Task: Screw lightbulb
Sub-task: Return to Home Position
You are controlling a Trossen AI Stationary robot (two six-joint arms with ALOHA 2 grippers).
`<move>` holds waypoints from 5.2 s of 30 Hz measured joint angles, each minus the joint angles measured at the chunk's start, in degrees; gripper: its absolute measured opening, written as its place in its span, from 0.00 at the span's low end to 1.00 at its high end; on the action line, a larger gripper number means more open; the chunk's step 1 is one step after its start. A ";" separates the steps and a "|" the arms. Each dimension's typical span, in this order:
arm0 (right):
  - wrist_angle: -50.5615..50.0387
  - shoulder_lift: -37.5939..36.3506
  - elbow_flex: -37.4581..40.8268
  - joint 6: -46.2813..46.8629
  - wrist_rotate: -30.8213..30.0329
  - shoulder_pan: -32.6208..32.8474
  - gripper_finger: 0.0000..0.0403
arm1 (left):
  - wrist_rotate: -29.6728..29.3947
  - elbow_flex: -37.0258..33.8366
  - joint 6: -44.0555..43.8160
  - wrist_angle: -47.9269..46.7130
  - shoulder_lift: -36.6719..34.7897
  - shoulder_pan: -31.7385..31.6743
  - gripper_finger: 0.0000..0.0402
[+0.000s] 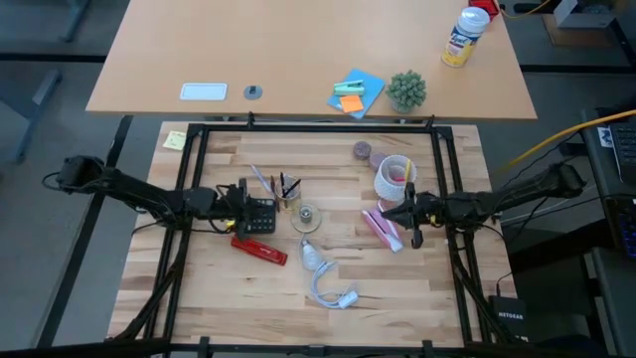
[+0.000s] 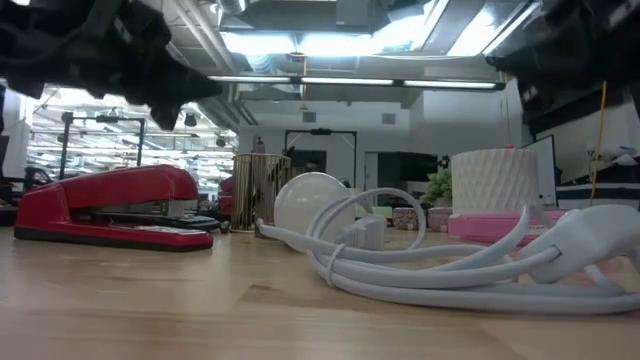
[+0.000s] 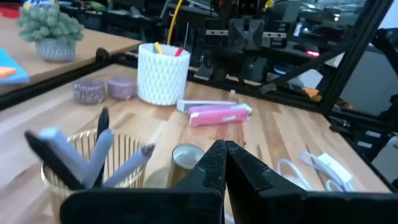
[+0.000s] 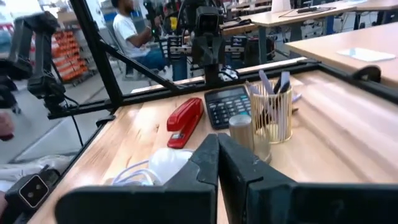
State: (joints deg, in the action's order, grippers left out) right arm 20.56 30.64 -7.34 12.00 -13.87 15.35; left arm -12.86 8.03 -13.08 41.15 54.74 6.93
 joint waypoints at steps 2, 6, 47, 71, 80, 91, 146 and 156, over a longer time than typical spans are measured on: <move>4.66 -0.05 3.41 1.18 0.00 0.00 0.02 | 0.36 -1.50 -0.31 1.23 0.00 -0.34 0.00; 6.56 -0.02 6.61 2.28 -0.27 0.00 0.02 | 0.53 -3.63 -0.76 2.23 0.00 -0.40 0.00; -9.73 -3.70 6.80 2.72 -1.07 0.00 0.02 | -0.34 -7.49 -4.97 -24.85 -9.65 -0.27 0.00; -14.73 -26.49 6.85 2.72 -1.07 0.00 0.02 | -0.39 -7.49 -4.97 -27.93 -35.49 -0.27 0.00; -14.43 -30.52 6.87 2.72 -0.90 0.00 0.02 | -0.40 -7.49 -4.99 -36.65 -41.96 -0.28 0.00; -16.98 -30.52 6.87 2.72 -0.53 0.00 0.02 | -0.41 -7.49 -4.97 -38.54 -51.69 -0.36 0.00; -17.21 -30.52 6.87 2.72 -0.61 0.01 0.02 | -0.41 -7.49 -4.97 -38.54 -54.42 -0.34 0.00; -17.22 -30.52 6.87 2.72 -0.61 0.00 0.02 | -0.41 -7.49 -4.97 -38.54 -54.45 -0.34 0.00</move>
State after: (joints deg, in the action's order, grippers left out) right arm 3.34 0.12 -0.47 14.72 -14.48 15.35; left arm -13.28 0.54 -18.04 2.61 0.30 6.59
